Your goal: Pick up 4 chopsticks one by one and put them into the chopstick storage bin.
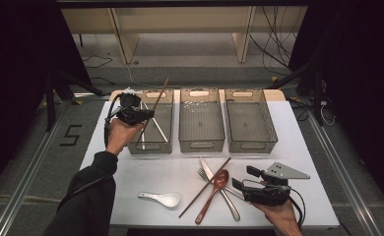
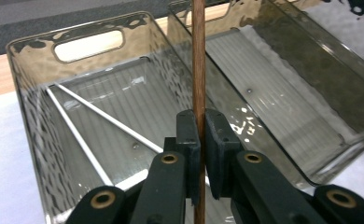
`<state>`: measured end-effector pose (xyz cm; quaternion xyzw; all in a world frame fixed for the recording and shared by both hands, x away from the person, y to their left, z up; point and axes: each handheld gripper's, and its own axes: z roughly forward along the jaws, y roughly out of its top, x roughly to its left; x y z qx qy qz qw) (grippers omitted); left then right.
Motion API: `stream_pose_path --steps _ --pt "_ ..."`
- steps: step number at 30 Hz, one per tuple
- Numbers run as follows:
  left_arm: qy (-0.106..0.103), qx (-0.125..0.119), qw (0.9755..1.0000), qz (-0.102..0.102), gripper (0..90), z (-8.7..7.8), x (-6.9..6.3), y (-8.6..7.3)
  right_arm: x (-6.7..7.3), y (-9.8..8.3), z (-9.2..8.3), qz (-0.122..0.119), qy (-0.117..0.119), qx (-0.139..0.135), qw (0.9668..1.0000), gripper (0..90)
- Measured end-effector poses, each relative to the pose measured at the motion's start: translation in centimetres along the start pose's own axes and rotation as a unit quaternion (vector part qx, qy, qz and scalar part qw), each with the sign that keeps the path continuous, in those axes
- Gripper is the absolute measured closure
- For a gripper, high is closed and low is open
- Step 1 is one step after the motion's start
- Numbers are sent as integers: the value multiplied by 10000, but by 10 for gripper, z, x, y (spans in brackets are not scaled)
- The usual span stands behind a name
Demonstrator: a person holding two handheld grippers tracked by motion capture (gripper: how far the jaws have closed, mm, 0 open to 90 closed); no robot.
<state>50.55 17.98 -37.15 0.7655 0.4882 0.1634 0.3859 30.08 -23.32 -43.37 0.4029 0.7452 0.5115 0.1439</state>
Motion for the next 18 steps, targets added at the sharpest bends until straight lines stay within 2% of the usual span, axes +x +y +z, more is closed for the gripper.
stream_pose_path --steps 18 --pt "235 147 9996 29 844 21 14 8 0 0 0 -10 21 4 10000 279"
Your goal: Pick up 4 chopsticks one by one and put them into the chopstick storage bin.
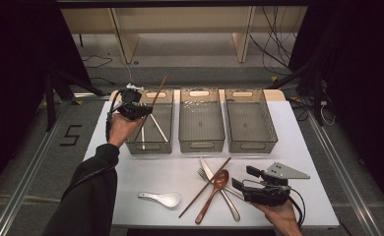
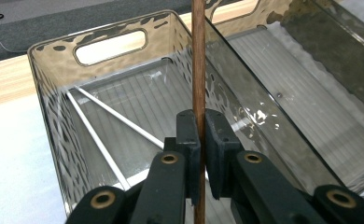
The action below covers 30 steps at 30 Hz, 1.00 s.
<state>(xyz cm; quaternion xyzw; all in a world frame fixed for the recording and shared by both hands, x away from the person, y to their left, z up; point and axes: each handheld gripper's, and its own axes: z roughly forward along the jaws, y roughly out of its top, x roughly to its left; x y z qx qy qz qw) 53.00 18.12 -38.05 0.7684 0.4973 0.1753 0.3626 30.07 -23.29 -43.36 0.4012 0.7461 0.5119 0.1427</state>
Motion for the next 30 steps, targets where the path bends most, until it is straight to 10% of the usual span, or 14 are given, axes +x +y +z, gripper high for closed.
stream_pose_path --steps 19,30 --pt "160 282 9995 21 828 20 8 -10 1 0 1 -33 31 29 10000 279" --pt "-67 342 9992 -180 401 -2 -9 -5 2 1 0 -15 26 18 10000 279"
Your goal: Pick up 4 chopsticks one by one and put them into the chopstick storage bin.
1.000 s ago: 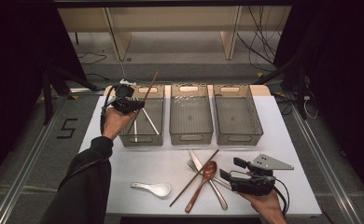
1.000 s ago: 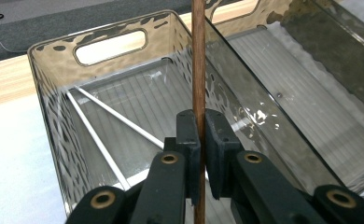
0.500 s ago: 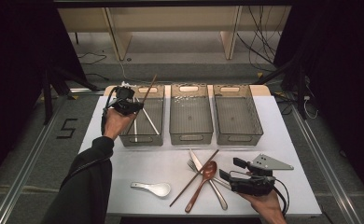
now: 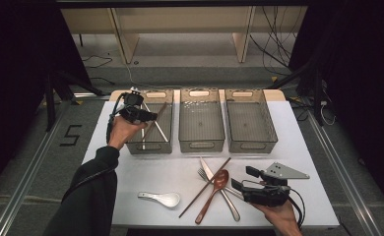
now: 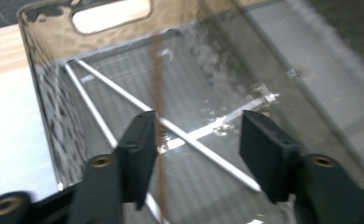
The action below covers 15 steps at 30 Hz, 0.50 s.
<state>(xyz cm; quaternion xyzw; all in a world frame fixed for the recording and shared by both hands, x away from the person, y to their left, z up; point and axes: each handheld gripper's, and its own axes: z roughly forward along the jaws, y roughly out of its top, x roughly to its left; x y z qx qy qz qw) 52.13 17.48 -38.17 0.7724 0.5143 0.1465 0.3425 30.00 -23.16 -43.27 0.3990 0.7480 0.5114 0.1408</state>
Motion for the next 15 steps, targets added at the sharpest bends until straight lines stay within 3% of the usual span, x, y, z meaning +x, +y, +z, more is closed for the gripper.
stream_pose_path --steps 6,10,15 --pt "-348 -204 9992 1 258 -25 -26 -8 0 0 0 1 -8 -10 10000 279" --pt "-593 -418 9974 33 219 -38 -44 -20 0 0 0 -2 -18 -9 10000 279" --pt "-812 -447 9955 180 210 -45 -63 -37 0 0 -1 2 -20 -14 10000 279"
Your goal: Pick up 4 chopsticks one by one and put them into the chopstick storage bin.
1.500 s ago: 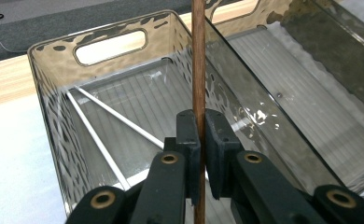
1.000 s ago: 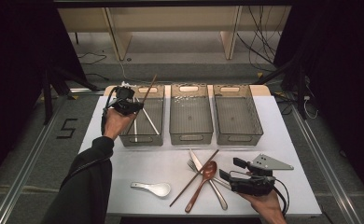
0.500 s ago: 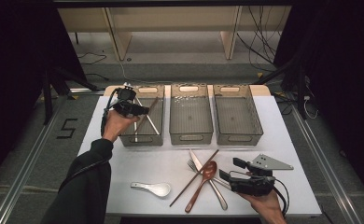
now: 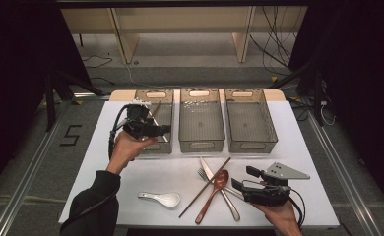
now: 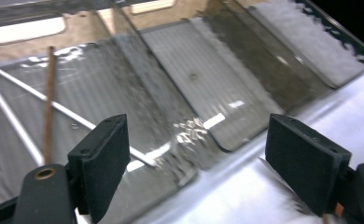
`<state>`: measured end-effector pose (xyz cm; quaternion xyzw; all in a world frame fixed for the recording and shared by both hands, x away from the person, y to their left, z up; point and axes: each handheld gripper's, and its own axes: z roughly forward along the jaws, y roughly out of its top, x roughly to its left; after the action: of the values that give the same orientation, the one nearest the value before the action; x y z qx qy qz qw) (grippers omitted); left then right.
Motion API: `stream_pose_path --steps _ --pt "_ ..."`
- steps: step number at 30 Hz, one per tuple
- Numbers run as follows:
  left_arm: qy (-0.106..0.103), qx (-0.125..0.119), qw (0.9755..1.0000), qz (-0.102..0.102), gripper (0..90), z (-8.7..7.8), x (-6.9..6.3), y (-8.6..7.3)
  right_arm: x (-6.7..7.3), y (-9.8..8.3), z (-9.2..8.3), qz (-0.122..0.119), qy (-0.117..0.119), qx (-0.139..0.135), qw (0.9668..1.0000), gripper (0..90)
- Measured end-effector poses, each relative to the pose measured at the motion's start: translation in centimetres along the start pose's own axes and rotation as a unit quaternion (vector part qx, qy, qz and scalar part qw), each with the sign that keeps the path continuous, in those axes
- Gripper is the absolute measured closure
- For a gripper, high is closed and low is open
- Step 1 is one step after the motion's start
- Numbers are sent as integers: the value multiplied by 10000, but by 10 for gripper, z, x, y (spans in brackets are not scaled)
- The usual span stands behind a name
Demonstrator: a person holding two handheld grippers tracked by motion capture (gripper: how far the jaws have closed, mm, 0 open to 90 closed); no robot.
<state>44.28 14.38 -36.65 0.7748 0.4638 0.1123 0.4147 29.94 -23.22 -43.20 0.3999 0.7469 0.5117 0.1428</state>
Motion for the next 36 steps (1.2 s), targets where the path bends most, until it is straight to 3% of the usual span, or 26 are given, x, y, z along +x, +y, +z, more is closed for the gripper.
stream_pose_path --steps 5,14,19,36 --pt "-199 184 9996 7 202 7 -13 -19 0 0 0 14 7 8 10000 279" --pt "-286 554 9977 259 178 22 -36 -38 0 0 -1 -7 -4 -8 10000 279" --pt "-363 621 9969 314 167 24 -48 -46 0 0 -1 -7 -2 -22 10000 278" --pt "-530 1265 9878 730 168 49 -88 -77 0 0 -1 -7 0 0 10000 279"
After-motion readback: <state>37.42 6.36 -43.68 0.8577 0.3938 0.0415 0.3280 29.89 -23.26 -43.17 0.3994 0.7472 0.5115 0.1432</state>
